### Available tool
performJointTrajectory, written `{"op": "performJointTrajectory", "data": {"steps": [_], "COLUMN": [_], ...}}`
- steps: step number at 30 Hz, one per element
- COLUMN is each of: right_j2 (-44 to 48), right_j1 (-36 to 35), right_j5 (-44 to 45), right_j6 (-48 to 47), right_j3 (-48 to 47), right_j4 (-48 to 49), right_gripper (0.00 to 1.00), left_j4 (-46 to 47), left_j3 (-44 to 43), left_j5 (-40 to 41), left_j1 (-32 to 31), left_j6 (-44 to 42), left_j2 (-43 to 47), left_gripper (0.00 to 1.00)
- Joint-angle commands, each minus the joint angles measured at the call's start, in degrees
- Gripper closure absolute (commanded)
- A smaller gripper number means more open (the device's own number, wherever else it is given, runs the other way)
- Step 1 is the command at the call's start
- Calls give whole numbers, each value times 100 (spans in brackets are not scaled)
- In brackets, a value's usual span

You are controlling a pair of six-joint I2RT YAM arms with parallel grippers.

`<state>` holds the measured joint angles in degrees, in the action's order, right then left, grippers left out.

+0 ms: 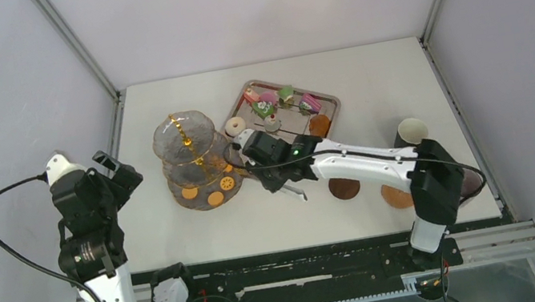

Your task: Serve the afternoon tea

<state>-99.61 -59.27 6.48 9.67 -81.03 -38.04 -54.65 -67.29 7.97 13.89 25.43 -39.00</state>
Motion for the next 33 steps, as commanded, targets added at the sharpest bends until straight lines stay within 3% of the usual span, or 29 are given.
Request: {"op": "performJointTrajectory", "data": {"steps": [1, 5, 11, 14, 16, 18, 24, 33], "right_j2": [793, 1226, 1653, 1664, 1608, 1509, 1046, 885], "right_j1": [102, 479, 1763, 2313, 2634, 2893, 3215, 3239], "right_j5": [498, 860, 1025, 999, 911, 714, 474, 408], "right_j6": [115, 213, 243, 262, 251, 198, 71, 152], "right_j3": [170, 410, 421, 422, 420, 406, 150, 222], "right_j4": [240, 77, -385, -469, -394, -253, -221, -353], "right_gripper": [84, 91, 90, 83, 77, 68, 60, 59], "left_j4": [140, 140, 208, 293, 621, 687, 550, 308], "left_j3": [-242, -256, -192, -127, 32, 26, -189, -280], "left_j5": [56, 69, -118, -315, -901, -737, -204, 488], "left_j1": [-35, -35, -30, -35, -99, -384, -641, -636], "left_j6": [-93, -99, -88, 50, 172, 297, 154, -42], "left_j2": [-72, -90, -201, -184, -158, -226, -360, -411], "left_gripper": [5, 5, 7, 8, 9, 9, 7, 6]}}
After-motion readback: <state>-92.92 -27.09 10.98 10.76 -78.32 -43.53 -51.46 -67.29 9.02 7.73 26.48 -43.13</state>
